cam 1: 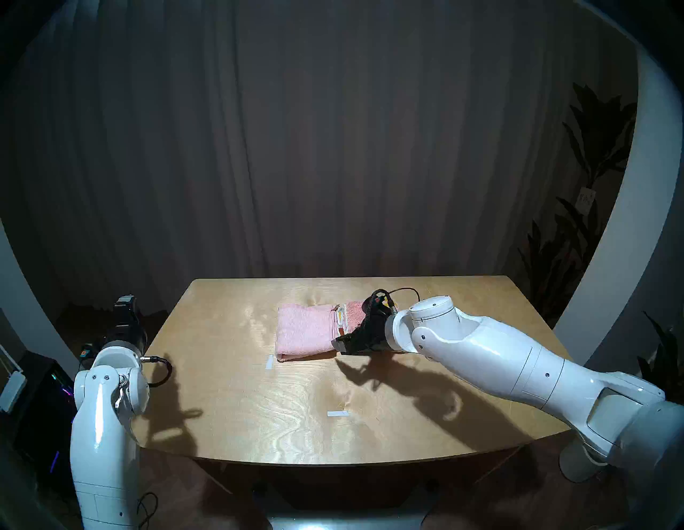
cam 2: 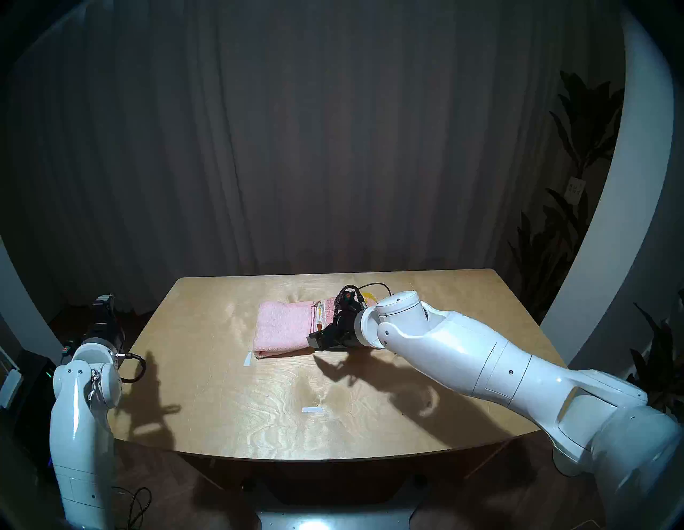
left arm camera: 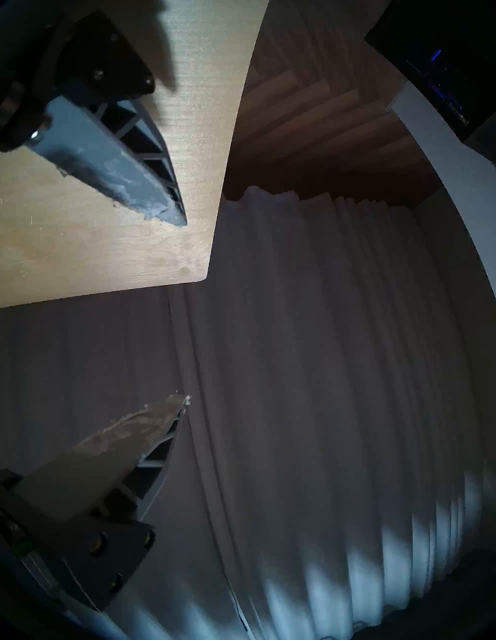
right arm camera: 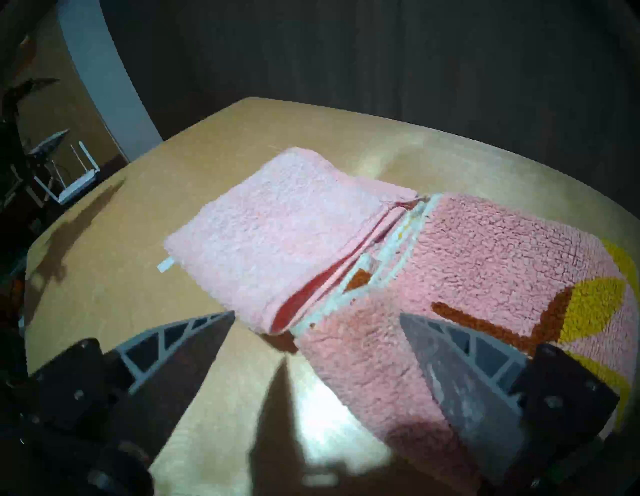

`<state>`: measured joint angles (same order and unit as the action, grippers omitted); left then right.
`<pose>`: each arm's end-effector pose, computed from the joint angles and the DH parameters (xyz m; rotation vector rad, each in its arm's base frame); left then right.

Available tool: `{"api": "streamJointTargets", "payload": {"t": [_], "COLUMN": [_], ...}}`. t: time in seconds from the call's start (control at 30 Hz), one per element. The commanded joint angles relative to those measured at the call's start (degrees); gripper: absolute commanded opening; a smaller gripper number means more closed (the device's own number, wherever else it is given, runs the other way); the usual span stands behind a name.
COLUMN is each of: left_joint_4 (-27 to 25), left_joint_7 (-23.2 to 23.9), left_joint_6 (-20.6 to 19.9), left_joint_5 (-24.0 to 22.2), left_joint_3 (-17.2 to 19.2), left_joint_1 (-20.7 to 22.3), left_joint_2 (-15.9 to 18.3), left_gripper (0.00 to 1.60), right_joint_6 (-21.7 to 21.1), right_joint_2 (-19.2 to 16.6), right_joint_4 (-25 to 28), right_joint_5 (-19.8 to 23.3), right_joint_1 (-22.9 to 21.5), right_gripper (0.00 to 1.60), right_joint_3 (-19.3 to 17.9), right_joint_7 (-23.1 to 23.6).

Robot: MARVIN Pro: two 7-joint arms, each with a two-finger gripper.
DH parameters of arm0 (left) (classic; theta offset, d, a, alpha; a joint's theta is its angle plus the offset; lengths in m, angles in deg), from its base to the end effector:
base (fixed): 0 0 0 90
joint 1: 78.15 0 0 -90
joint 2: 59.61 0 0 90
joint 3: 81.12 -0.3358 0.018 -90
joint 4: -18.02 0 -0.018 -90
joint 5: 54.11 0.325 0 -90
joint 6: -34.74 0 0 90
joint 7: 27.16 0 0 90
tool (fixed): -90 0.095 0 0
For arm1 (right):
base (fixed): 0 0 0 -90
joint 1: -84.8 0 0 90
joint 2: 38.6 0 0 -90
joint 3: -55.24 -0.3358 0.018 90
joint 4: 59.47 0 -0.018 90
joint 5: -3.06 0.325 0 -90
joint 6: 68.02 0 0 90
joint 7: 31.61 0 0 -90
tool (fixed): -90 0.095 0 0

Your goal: Fold each towel twice and stack them on table

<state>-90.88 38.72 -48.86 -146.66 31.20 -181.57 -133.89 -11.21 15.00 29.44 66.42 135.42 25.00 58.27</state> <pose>0.3332 0.2322 -0.2865 1.3084 1.6252 1.6056 0.4757 0.0835 -0.3080 -2.3283 -0.7676 -1.0134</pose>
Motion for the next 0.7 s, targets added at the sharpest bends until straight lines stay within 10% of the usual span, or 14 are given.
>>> {"api": "streamJointTargets", "payload": {"t": [0.0,0.67], "left_joint_4": [-2.99,-9.25], "left_joint_7": [3.89,9.45], "left_joint_6": [-1.76,-10.07], "left_joint_5": [2.25,7.52], "left_joint_3": [-0.92,-12.73], "left_joint_1": [-0.08,-5.99], "left_joint_2": [2.77,4.85], "left_gripper": [1.60,1.60], "right_joint_6": [1.53,8.57], "right_joint_2": [-1.79,-6.28], "right_joint_4": [3.29,6.79], "right_joint_5": [7.30,34.10], "right_joint_1": [2.35,16.31], "right_gripper": [1.60,1.60], "right_joint_3": [-5.99,-19.43], "right_joint_7": [-0.92,-5.11]}}
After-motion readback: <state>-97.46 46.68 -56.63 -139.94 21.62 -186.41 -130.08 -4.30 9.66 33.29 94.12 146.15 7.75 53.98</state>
